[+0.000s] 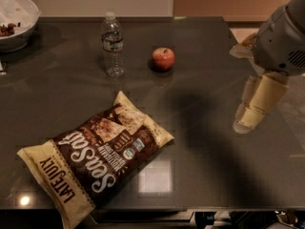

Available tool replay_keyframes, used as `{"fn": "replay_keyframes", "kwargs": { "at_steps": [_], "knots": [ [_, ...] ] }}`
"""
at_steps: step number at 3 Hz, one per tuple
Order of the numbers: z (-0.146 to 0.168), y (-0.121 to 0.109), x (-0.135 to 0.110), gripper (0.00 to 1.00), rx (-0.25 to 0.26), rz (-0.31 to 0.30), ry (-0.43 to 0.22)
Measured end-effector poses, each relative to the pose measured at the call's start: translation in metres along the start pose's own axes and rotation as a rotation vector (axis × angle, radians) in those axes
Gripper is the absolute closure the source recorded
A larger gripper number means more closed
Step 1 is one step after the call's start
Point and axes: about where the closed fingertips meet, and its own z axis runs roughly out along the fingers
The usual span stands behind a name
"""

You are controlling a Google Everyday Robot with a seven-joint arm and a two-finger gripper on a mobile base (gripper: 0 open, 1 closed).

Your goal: Move brown chip bag near apple

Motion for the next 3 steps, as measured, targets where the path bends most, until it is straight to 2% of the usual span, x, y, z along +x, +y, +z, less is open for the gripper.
{"fn": "replay_keyframes", "kwargs": {
  "at_steps": [1,2,3],
  "knots": [
    [0.029,0.021,-0.033,0.00,-0.046,-0.053,-0.092],
    [0.066,0.039,-0.060,0.00,-0.084,-0.090,-0.142],
    [0.106,0.052,-0.079,0.00,-0.120,-0.109,-0.166]
  ]
}}
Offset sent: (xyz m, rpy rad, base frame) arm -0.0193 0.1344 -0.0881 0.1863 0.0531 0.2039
